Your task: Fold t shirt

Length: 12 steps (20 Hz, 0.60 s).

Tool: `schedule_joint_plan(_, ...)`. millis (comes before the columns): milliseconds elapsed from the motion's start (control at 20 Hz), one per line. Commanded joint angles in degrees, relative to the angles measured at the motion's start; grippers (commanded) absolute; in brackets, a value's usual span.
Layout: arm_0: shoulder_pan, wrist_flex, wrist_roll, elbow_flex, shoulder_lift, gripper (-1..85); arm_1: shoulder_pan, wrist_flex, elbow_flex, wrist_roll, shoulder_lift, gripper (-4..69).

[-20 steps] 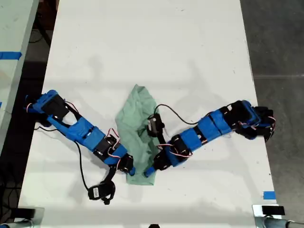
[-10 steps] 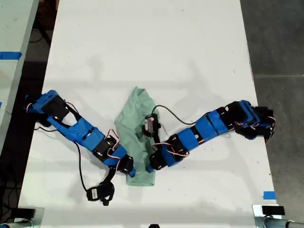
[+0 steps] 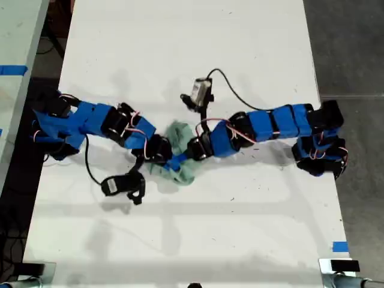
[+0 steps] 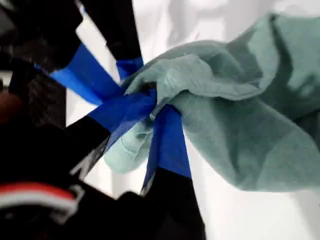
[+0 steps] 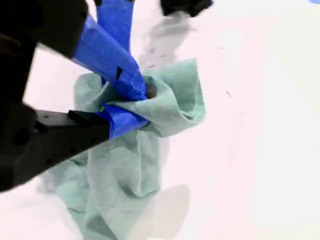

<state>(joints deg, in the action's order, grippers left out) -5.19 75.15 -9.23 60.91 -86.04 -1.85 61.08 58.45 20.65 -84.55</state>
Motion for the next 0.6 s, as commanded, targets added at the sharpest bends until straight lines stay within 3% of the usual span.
schedule_joint_plan(0, 16.7, 7.5, 3.3, 0.4, -5.3, 27.8, 13.1, 8.3, -0.4, -1.8, -6.2, 38.7)
schedule_joint_plan(50, 18.8, 10.2, 3.6, 0.5, -6.9, 30.0, 14.8, 11.4, 0.9, -2.4, -8.6, 38.6)
schedule_joint_plan(100, 19.4, 11.7, 4.0, 0.7, -10.5, 29.4, 15.9, 12.9, 4.1, -3.1, -12.7, 30.1)
schedule_joint_plan(150, 20.0, 12.9, 4.0, 1.6, -15.4, 15.0, 16.8, 12.7, 9.4, -3.8, -18.6, 2.9)
schedule_joint_plan(200, 20.0, 13.0, 4.8, 4.0, -21.8, -0.1, 17.4, 12.6, 14.8, -3.8, -25.3, -0.4)
schedule_joint_plan(350, 18.4, 11.7, 6.2, 15.6, -43.7, -0.1, 18.2, 13.5, 33.9, -5.2, -50.1, -0.4)
schedule_joint_plan(550, 13.4, -9.1, 4.1, 60.6, -85.6, -0.2, 16.2, 14.8, 63.2, -8.3, -88.2, -0.4)
